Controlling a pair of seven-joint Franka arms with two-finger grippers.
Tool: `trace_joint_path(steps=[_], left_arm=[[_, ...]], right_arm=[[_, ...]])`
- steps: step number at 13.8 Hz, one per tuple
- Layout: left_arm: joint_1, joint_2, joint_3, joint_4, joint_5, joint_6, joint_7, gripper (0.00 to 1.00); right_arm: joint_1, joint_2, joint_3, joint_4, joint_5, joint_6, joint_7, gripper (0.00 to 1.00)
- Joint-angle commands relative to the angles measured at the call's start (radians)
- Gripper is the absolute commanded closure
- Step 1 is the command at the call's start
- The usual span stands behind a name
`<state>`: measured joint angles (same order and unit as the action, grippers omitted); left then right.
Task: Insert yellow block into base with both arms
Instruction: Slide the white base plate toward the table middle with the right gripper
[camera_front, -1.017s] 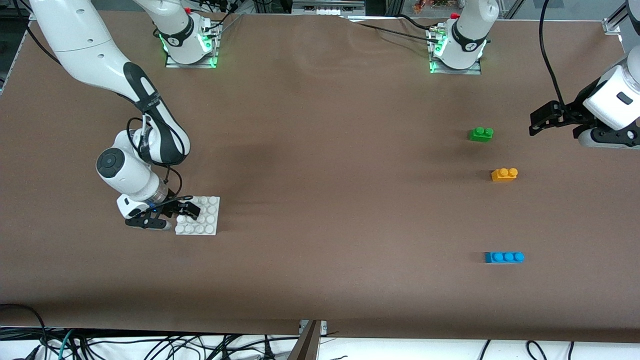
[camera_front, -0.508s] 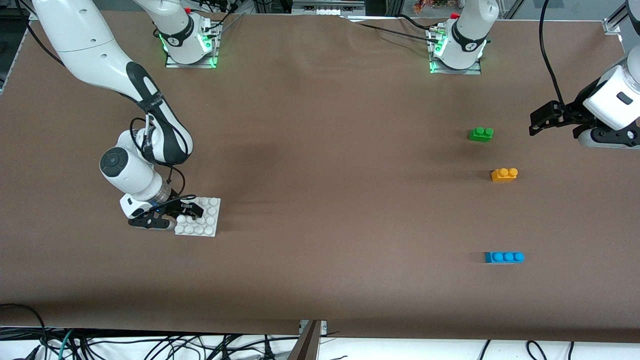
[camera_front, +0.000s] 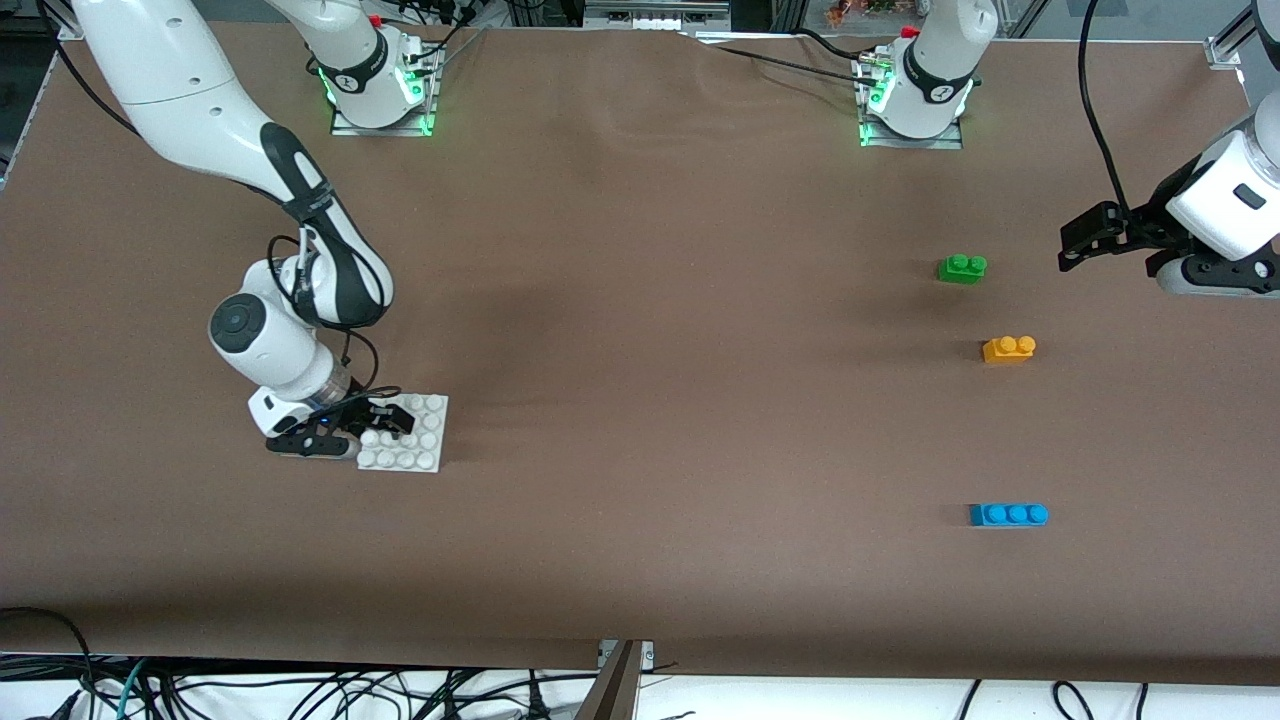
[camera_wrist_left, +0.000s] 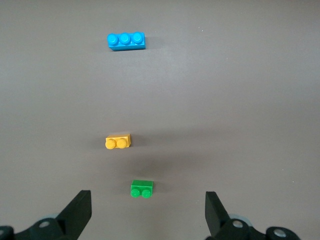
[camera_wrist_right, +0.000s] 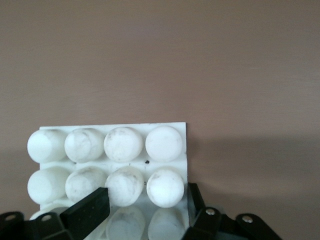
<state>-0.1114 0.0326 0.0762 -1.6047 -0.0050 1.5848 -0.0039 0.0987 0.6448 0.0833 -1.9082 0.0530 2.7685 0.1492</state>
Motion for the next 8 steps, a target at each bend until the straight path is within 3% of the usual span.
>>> trace_joint_path(steps=[1,8], left_arm=[[0.006,-0.01,0.0,0.002,-0.026,-0.014,0.016,0.0],[0.006,-0.01,0.0,0.002,-0.026,-0.014,0.016,0.0]], right_arm=[[0.082,0.051,-0.003,-0.006,0.018,0.103,0.028,0.56],[0.303,0.122,-0.008,0.089,0.01,0.134,0.288,0.56]])
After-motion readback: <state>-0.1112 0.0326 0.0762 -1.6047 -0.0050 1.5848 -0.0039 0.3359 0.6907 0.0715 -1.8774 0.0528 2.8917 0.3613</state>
